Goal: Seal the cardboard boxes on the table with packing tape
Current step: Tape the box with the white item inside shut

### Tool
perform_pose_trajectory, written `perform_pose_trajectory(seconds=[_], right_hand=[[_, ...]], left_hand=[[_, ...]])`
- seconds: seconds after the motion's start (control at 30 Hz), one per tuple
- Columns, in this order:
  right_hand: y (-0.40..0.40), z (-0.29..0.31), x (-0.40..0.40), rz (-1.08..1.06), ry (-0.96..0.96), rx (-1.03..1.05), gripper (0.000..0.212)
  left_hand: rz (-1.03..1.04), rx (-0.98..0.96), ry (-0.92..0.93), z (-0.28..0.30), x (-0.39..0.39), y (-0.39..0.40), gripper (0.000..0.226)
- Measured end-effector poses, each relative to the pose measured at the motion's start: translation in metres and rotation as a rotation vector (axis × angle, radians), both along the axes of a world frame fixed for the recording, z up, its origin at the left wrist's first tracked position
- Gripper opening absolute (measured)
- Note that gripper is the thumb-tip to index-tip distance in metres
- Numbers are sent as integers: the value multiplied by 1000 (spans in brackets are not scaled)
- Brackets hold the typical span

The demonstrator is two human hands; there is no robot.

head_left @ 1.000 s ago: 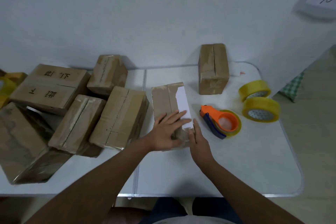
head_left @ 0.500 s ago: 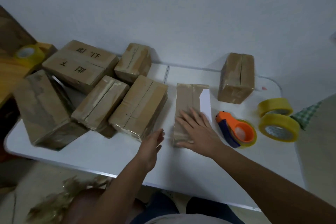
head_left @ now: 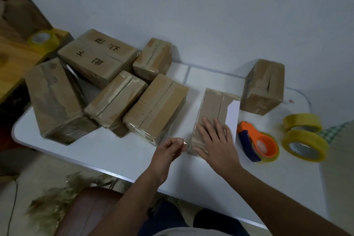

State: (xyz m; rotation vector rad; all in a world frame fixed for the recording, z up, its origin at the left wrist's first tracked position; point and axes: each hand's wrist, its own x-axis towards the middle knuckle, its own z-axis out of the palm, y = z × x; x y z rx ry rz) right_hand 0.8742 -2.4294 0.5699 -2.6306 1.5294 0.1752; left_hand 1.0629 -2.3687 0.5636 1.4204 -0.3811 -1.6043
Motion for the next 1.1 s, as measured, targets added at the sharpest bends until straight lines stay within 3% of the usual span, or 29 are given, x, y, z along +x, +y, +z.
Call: perform_pose_trajectory(seconds=[0.23,0.47,0.67,1.1], right_hand=[[1,-1,0,8,-3,-22,76],[3,-1,3,-31,-82,-39,76],[3,-2,3,-24,-82,-42,75],[2,-1,2,-24,-96,-40,74]], left_hand=[[88,-31,-56,-2,-7,2,18],[53,-81,-362,-10,-20,-7,19],[-57,-151,-509,-20,-30,-11,18],[-122,-124,-619,-34,-41,-30,7]])
